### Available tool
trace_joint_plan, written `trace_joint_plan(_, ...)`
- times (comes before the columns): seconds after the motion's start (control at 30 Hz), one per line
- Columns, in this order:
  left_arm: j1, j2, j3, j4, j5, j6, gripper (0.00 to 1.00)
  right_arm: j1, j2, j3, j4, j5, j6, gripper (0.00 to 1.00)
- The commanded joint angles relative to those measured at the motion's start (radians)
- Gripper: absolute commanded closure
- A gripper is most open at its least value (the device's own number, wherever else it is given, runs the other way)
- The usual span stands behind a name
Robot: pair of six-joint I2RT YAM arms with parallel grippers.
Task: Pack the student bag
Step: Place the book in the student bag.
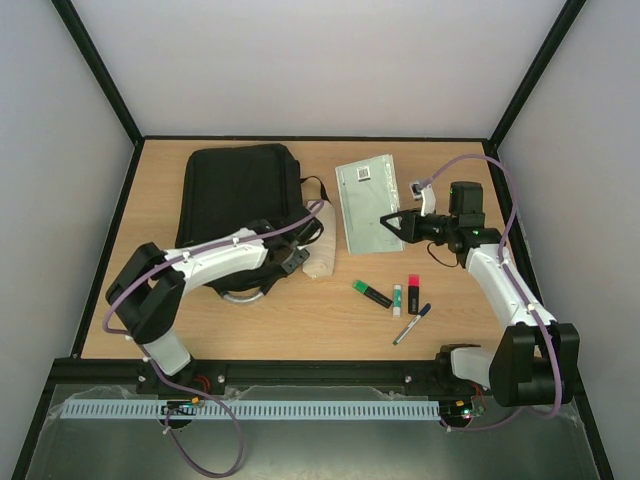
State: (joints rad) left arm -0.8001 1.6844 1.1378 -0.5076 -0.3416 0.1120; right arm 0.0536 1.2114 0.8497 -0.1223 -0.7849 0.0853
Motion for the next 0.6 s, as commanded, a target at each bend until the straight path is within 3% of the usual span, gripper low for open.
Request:
trace_joint_plan(0.0, -0.005, -0.061, -0.030, -0.063, -0.030, -0.017, 0.37, -0.006, -0.043, 0.035, 0.063, -0.084, -0.025, 0.99)
trace_joint_plan(0.07, -0.005, -0.089, -0.048, -0.066, -0.020, -0.034, 0.31, -0.006, -0.038, 0.036, 0.061, -0.089, -0.026, 0.99)
trace_joint_plan(0.27, -0.008, -0.143, -0.138, -0.063, -0.027, -0.060, 0.27, -0.006, -0.033, 0.035, 0.062, -0.100, -0.024, 0.99)
trace_joint_plan(0.47, -0.029, -0.114, -0.141, -0.056, -0.039, -0.054, 0.27, -0.006, -0.033, 0.038, 0.059, -0.106, -0.023, 0.99)
trace_joint_plan(0.57, -0.028, -0.074, -0.144, -0.045, -0.077, -0.047, 0.33, -0.006, -0.040, 0.038, 0.059, -0.105, -0.023, 0.99)
